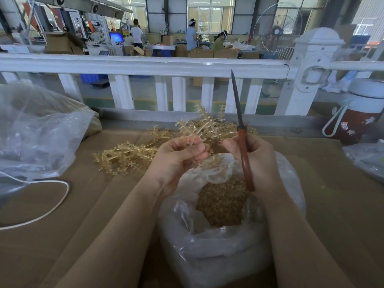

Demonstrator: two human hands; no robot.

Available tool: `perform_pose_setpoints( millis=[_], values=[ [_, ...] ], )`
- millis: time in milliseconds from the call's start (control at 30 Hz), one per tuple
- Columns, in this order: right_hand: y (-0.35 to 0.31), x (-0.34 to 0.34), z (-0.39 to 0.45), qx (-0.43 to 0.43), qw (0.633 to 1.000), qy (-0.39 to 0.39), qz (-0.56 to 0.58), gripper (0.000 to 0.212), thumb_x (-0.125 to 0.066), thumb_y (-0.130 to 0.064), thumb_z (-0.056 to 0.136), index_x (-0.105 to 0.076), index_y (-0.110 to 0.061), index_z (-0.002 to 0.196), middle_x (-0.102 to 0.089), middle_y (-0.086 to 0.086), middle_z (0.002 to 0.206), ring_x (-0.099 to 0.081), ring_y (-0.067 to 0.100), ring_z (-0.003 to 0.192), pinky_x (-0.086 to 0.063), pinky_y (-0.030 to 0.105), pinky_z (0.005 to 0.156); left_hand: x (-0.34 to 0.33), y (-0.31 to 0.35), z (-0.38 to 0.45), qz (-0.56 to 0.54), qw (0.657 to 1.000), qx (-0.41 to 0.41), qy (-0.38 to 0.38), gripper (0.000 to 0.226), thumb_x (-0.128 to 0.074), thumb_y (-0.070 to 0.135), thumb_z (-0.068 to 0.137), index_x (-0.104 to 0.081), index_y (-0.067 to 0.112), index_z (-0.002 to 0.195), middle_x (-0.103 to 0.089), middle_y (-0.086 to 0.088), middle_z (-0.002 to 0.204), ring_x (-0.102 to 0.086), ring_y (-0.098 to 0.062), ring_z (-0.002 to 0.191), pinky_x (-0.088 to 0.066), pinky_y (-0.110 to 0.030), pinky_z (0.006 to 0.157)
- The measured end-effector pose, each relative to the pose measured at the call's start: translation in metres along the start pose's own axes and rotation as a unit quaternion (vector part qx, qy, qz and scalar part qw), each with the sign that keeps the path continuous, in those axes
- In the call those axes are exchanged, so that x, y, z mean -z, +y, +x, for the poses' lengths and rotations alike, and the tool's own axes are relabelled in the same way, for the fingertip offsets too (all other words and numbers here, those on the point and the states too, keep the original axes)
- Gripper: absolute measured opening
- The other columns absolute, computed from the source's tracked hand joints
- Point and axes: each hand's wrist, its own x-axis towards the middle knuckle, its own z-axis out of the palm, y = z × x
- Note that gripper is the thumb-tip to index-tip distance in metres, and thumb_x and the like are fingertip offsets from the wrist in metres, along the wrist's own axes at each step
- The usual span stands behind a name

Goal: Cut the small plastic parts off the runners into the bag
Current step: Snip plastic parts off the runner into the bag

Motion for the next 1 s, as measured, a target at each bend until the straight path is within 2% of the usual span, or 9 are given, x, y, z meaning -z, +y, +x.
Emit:
perform_pose_setpoints(
  millis=[167, 267, 367, 467, 533, 633, 733, 833, 1000],
  values=[
    [0.006, 0.001, 0.000, 0.035, 0.996, -0.055, -0.058, 0.043, -0.083, -0.061, 0.066, -0.069, -0.023, 0.080, -0.068, -0.012, 0.071, -0.065, 0.004, 0.070, -0.053, 0.018, 0.068, 0.002, 0.000, 0.002, -0.023, 0.998, -0.033, 0.039, 0.013, -0.074, 0.005, 0.070, -0.071, 0.010, 0.082, -0.074, -0.009, 0.084, -0.071, -0.011, 0.071, -0.056, -0.021, 0.067],
    [0.010, -0.001, 0.000, 0.054, 0.989, -0.081, -0.111, 0.032, -0.074, -0.067, 0.065, -0.066, -0.040, 0.080, -0.065, -0.019, 0.071, -0.061, -0.002, 0.069, -0.048, 0.018, 0.068, 0.006, 0.001, 0.003, -0.026, 0.997, -0.041, 0.061, 0.016, -0.074, 0.008, 0.072, -0.069, 0.014, 0.086, -0.073, -0.005, 0.083, -0.069, -0.011, 0.070, -0.055, -0.022, 0.068],
    [0.013, -0.002, -0.002, 0.064, 0.971, -0.090, -0.212, 0.036, -0.069, -0.078, 0.062, -0.062, -0.052, 0.087, -0.067, -0.026, 0.080, -0.062, -0.003, 0.075, -0.046, 0.025, 0.068, 0.008, 0.002, 0.004, -0.016, 0.998, -0.048, 0.040, 0.010, -0.070, 0.008, 0.080, -0.065, 0.013, 0.087, -0.067, -0.003, 0.077, -0.064, -0.011, 0.069, -0.052, -0.022, 0.069],
    [0.014, -0.003, -0.003, 0.082, 0.949, -0.095, -0.291, 0.047, -0.062, -0.087, 0.060, -0.058, -0.043, 0.078, -0.063, -0.032, 0.082, -0.059, -0.007, 0.076, -0.039, 0.022, 0.059, 0.006, 0.003, 0.002, -0.007, 0.998, -0.055, 0.029, 0.005, -0.070, 0.010, 0.081, -0.067, 0.013, 0.081, -0.065, -0.003, 0.072, -0.060, -0.010, 0.063, -0.050, -0.020, 0.065],
    [0.015, -0.003, -0.003, 0.088, 0.940, -0.091, -0.317, 0.050, -0.058, -0.090, 0.059, -0.056, -0.044, 0.078, -0.061, -0.035, 0.082, -0.058, -0.007, 0.075, -0.037, 0.020, 0.057, 0.006, 0.003, 0.001, -0.003, 0.998, -0.058, 0.029, 0.003, -0.071, 0.011, 0.079, -0.068, 0.012, 0.080, -0.066, -0.003, 0.072, -0.061, -0.011, 0.064, -0.051, -0.020, 0.066],
    [0.018, -0.002, -0.001, 0.084, 0.931, -0.084, -0.344, 0.056, -0.056, -0.092, 0.060, -0.057, -0.043, 0.087, -0.064, -0.024, 0.079, -0.059, -0.003, 0.076, -0.046, 0.027, 0.064, 0.005, 0.003, 0.001, -0.001, 0.998, -0.062, 0.017, 0.007, -0.070, 0.010, 0.078, -0.069, 0.013, 0.071, -0.066, -0.003, 0.069, -0.062, -0.010, 0.064, -0.052, -0.020, 0.066],
    [0.019, 0.000, -0.001, 0.092, 0.921, -0.083, -0.368, 0.063, -0.055, -0.092, 0.061, -0.059, -0.040, 0.097, -0.066, -0.021, 0.088, -0.061, -0.001, 0.083, -0.054, 0.030, 0.072, 0.005, 0.003, 0.001, 0.007, 0.998, -0.067, 0.013, 0.008, -0.068, 0.010, 0.076, -0.071, 0.014, 0.070, -0.066, -0.004, 0.068, -0.062, -0.011, 0.064, -0.053, -0.021, 0.067],
    [0.018, 0.000, -0.002, 0.108, 0.916, -0.082, -0.378, 0.061, -0.056, -0.089, 0.063, -0.058, -0.039, 0.097, -0.066, -0.021, 0.090, -0.061, 0.002, 0.085, -0.054, 0.030, 0.072, 0.005, 0.003, 0.000, 0.021, 0.997, -0.073, 0.006, 0.018, -0.067, 0.009, 0.079, -0.074, 0.020, 0.065, -0.067, -0.002, 0.066, -0.063, -0.011, 0.064, -0.053, -0.022, 0.068],
    [0.016, -0.001, -0.004, 0.124, 0.915, -0.068, -0.378, 0.065, -0.051, -0.093, 0.062, -0.060, -0.041, 0.099, -0.065, -0.023, 0.086, -0.060, 0.000, 0.082, -0.048, 0.023, 0.068, 0.005, 0.001, 0.002, 0.022, 0.996, -0.082, 0.007, 0.020, -0.064, 0.008, 0.079, -0.074, 0.019, 0.066, -0.067, -0.003, 0.066, -0.062, -0.012, 0.063, -0.051, -0.025, 0.070]
  ],
)
